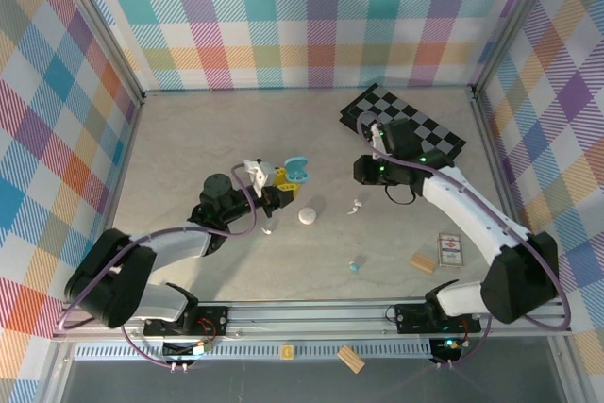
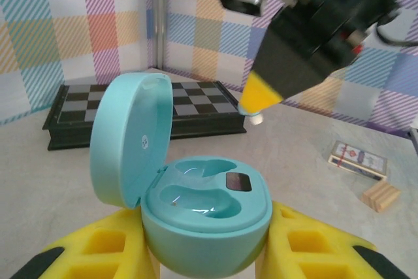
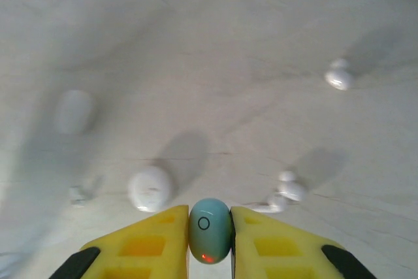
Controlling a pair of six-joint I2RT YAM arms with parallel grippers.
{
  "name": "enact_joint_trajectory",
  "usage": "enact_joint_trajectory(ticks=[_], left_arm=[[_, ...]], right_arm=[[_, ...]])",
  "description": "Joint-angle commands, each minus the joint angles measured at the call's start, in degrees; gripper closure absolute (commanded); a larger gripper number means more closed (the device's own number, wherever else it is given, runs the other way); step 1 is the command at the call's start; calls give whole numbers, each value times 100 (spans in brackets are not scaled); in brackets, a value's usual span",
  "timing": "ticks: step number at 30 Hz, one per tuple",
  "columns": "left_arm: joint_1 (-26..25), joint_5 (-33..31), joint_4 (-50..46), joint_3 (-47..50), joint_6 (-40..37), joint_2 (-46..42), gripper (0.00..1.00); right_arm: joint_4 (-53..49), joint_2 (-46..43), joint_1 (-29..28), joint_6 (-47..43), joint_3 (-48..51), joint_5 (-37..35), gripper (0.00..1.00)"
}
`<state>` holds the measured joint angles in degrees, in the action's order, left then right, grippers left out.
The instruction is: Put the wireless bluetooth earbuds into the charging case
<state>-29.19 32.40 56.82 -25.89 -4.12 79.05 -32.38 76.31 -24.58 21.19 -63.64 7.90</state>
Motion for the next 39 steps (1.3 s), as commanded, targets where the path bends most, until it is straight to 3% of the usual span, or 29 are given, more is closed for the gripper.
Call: enact_joint_trajectory(ticks=[1, 6, 12, 28, 39], left_arm=[[-110, -172, 1114, -320, -74, 386, 74], [-300, -161, 1575, -693, 49, 1019, 75], [-624, -333, 1553, -1023, -31, 1367, 75], [-1104, -1114, 1690, -1501, -353, 1961, 77], [-1225, -1199, 1504, -1568, -532, 1987, 77]], right_arm=[[465, -331, 137, 539, 96, 1354, 79], [1015, -504, 189, 874, 76, 2197, 78], [1517, -303, 184, 1092, -132, 2729, 78], [1639, 234, 190, 1063, -255, 2853, 78], [1711, 437, 179, 1026, -185, 2680, 79]])
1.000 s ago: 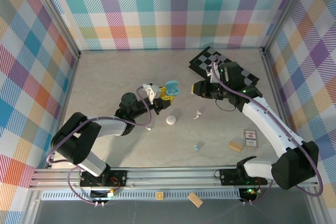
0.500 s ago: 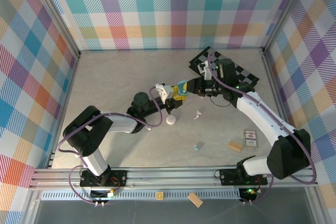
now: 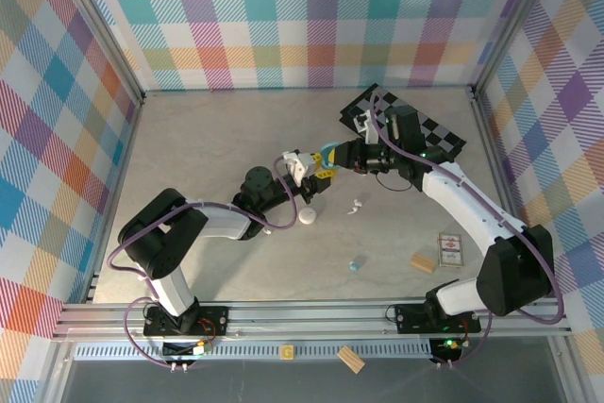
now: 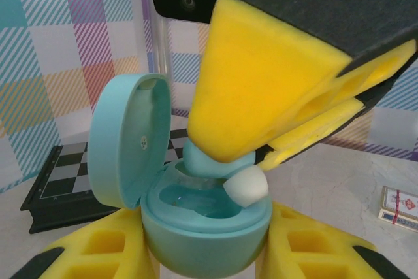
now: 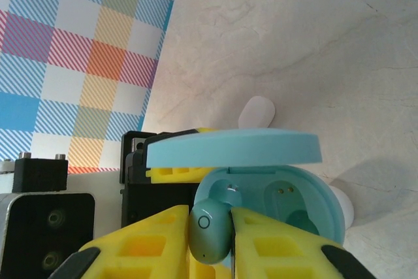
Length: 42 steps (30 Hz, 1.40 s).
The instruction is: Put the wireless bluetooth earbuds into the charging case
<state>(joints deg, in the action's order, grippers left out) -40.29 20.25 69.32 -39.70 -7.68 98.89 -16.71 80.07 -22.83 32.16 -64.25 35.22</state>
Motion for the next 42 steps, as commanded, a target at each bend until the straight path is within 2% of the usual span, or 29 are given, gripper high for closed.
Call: enact_joint_trajectory(ticks=[1, 13, 29, 36, 42], left_arm=[[-125, 11, 222, -190, -196, -3, 77], [-220, -203, 154, -291, -155, 60, 77], [-294, -372, 232, -349, -111, 173, 76], [-157, -446, 632, -122, 68, 217, 77], [67, -424, 653, 117, 74, 28, 76]], right_arm=[[174, 61, 10, -73, -101, -94, 79], [139, 96, -19, -317, -37, -530, 78], [-101, -133, -64, -504, -2, -598, 69], [-242, -937, -60, -883, 302, -599, 56], [-557, -1891, -21, -900, 964, -1157, 49]])
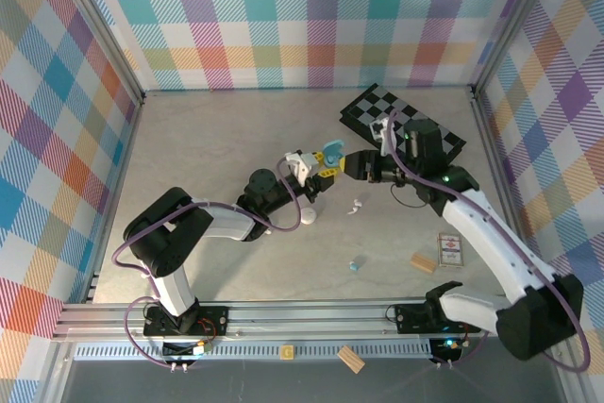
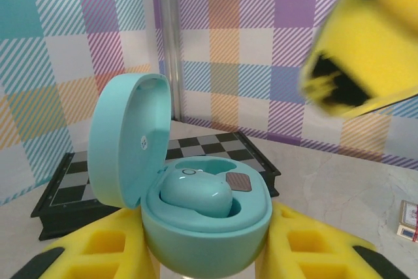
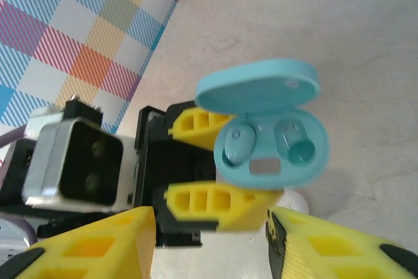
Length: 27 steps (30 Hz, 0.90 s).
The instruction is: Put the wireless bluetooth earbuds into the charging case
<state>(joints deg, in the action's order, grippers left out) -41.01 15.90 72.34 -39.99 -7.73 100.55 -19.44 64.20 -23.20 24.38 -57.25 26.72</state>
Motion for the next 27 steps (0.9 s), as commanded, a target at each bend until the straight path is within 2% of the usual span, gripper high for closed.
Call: enact_joint_trajectory(ticks=[1, 7, 10, 13, 22, 27], left_arm=[[178, 23, 351, 202, 78, -191, 76], [396, 36, 354, 584, 70, -537, 76], [486, 12, 351, 775, 70, -722, 76], [588, -8, 351, 902, 51, -831, 76], [779, 97, 376, 1018, 50, -991, 76], [823, 163, 307, 984, 43, -1025, 76]], right_arm=[[-340, -458, 22, -85, 416, -389, 48], [-1248, -1080, 35, 188, 1188, -835, 43], [-1627, -1106, 27, 645, 1585, -670, 40], [-1476, -1197, -67, 1226, 2164, -227, 37], [-989, -1244, -1354, 2634, 3137, -137, 33], [-464, -1239, -1696, 3152, 3512, -36, 34]])
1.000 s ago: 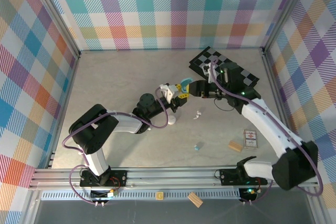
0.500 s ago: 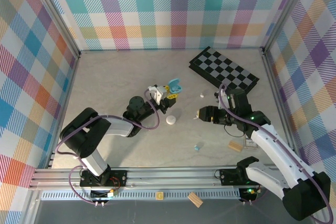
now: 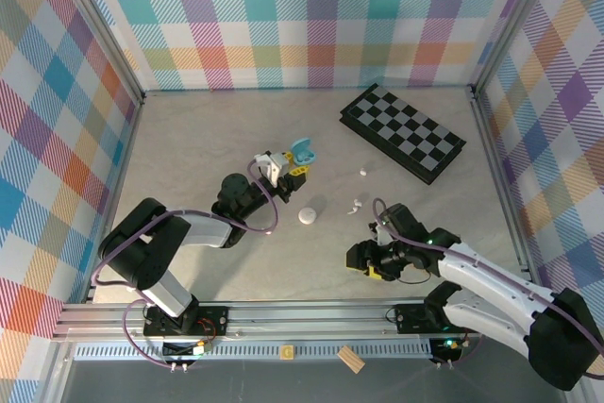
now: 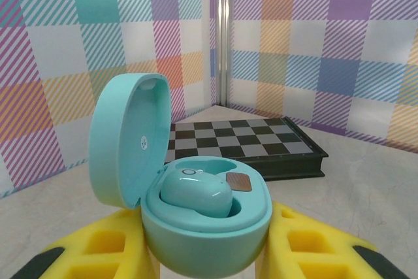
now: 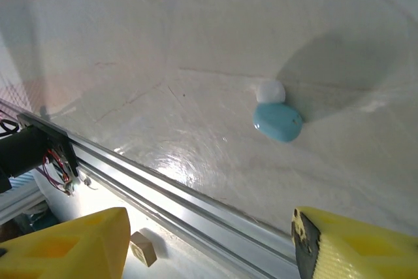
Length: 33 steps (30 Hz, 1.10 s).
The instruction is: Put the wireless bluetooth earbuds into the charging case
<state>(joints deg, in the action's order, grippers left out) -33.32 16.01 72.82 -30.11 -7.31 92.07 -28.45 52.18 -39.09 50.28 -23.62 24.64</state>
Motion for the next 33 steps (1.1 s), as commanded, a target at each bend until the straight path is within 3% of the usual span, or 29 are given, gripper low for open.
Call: enact_joint_trajectory(ticks=[1, 4, 18, 33], left_arm=[[54, 165, 259, -12, 2, -172, 76], [54, 157, 243, -4, 2, -201, 76], [54, 224, 143, 83, 30, -450, 76], [54, 183, -94, 102, -61, -589, 76]], right_arm=[[655, 22, -117, 715, 253, 293, 34], [1291, 198, -171, 1082, 451, 330, 35], [1825, 1243, -177, 853, 235, -214, 38], [2134, 1421, 471, 291, -175, -325, 39]])
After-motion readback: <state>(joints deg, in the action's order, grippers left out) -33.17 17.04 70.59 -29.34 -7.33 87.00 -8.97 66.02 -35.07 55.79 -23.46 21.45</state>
